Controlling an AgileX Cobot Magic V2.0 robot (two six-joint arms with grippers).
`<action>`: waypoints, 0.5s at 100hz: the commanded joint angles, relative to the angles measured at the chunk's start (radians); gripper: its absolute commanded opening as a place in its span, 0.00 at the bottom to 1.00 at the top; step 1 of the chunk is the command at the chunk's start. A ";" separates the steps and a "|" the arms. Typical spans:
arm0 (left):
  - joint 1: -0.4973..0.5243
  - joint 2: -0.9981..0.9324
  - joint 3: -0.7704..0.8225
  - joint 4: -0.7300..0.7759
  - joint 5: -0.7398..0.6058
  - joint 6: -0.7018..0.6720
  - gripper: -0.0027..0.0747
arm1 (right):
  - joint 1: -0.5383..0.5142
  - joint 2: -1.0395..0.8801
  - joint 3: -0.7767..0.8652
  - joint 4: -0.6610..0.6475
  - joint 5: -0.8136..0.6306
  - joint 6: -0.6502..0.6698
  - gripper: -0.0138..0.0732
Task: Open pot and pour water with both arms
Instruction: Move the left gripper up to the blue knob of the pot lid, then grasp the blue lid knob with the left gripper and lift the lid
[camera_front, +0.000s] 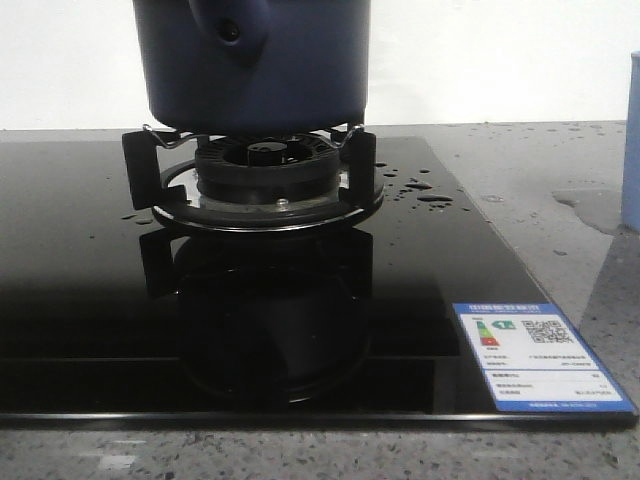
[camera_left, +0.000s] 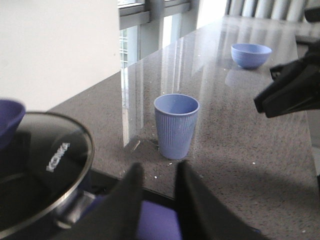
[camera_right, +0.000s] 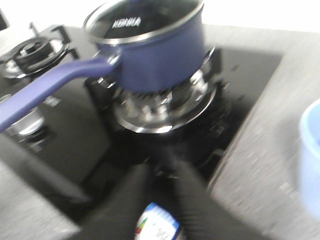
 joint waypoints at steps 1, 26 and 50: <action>-0.030 0.039 -0.078 -0.077 -0.019 0.041 0.63 | 0.000 0.016 -0.036 0.057 -0.090 -0.036 0.63; -0.042 0.173 -0.228 -0.077 -0.070 0.041 0.70 | 0.000 0.016 -0.036 0.061 -0.111 -0.038 0.90; -0.042 0.307 -0.407 -0.077 -0.058 0.061 0.70 | 0.000 0.014 -0.036 0.063 -0.107 -0.038 0.90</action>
